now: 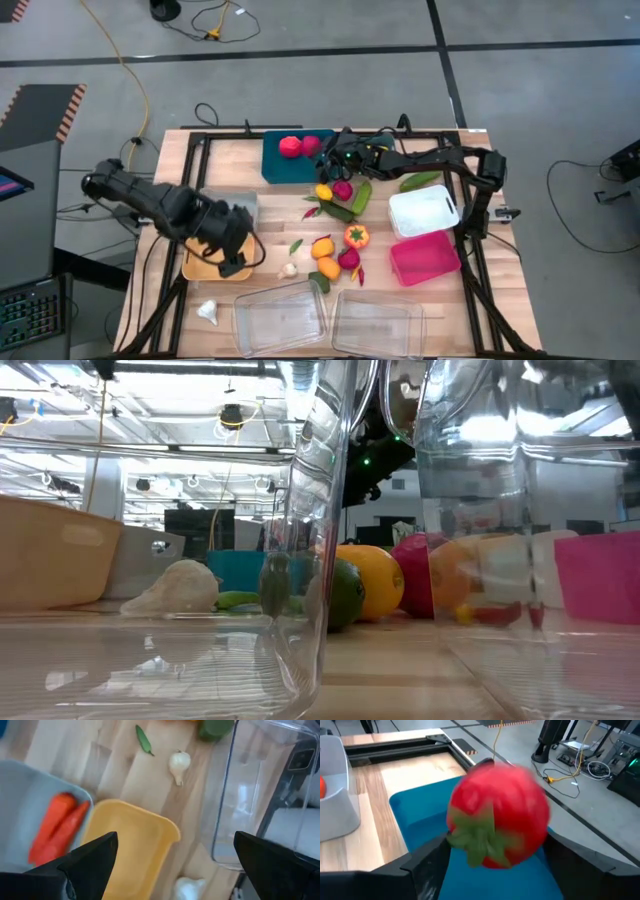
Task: Sort produce into baskets
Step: Put the tomato into the blue bin, then put the garlic into the yellow bin
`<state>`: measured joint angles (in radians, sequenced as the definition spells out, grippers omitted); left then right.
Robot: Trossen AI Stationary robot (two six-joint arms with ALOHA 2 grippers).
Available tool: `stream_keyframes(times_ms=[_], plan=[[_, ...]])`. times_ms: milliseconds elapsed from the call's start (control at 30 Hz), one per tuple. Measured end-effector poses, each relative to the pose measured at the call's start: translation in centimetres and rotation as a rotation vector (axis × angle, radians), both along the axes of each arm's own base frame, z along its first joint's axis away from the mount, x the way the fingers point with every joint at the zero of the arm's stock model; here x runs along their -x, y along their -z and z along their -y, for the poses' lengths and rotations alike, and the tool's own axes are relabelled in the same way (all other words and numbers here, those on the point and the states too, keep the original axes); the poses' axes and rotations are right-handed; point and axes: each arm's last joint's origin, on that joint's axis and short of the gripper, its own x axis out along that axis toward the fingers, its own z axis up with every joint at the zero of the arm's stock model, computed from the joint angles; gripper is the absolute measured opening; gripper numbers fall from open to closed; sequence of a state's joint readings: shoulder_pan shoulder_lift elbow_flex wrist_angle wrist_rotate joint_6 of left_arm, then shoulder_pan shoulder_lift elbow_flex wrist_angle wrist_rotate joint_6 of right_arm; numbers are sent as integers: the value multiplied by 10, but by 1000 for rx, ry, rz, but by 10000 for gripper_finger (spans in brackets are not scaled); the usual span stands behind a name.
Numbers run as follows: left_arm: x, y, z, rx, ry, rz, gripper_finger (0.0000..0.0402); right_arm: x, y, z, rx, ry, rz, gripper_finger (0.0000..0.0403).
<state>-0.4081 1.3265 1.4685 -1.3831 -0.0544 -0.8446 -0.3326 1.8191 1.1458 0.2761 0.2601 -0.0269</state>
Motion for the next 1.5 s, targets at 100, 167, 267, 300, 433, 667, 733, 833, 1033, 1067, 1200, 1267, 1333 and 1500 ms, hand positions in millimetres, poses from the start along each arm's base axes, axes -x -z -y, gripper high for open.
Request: stream_keyframes(times_ms=[100,167,267,300,433,667,733,833,1033,1067,1200,1267,1333,1500], plan=[[8,1,18,21,-58,-1,385,0,0,0,0,0,-2,369],[11,3,29,40,-110,-16,385,0,0,0,-2,0,-6,380],[17,8,48,68,-199,-50,385,0,0,0,-1,0,-3,390],[19,10,54,76,-230,-67,385,0,0,0,-1,1,-4,391],[22,24,80,104,-343,-164,385,0,0,0,-2,1,-6,393],[21,52,116,79,-443,-308,385,0,0,0,-1,1,-4,393],[22,60,125,66,-450,-350,385,0,0,-1,-1,-3,-5,393],[22,72,137,47,-464,-403,385,-1,0,-5,-1,-11,-4,393],[27,88,155,2,-505,-433,385,3,-15,-15,23,-42,-12,393],[28,89,157,-3,-511,-427,385,4,-20,-17,29,-48,-7,393],[32,98,167,-26,-528,-419,385,14,-42,-27,37,-65,11,393],[34,104,172,-47,-530,-427,385,21,-53,-32,38,-74,15,393],[35,111,178,-69,-524,-434,385,28,-67,-38,45,-84,38,393],[34,128,186,-129,-500,-449,385,47,-99,-53,64,-110,103,393]])
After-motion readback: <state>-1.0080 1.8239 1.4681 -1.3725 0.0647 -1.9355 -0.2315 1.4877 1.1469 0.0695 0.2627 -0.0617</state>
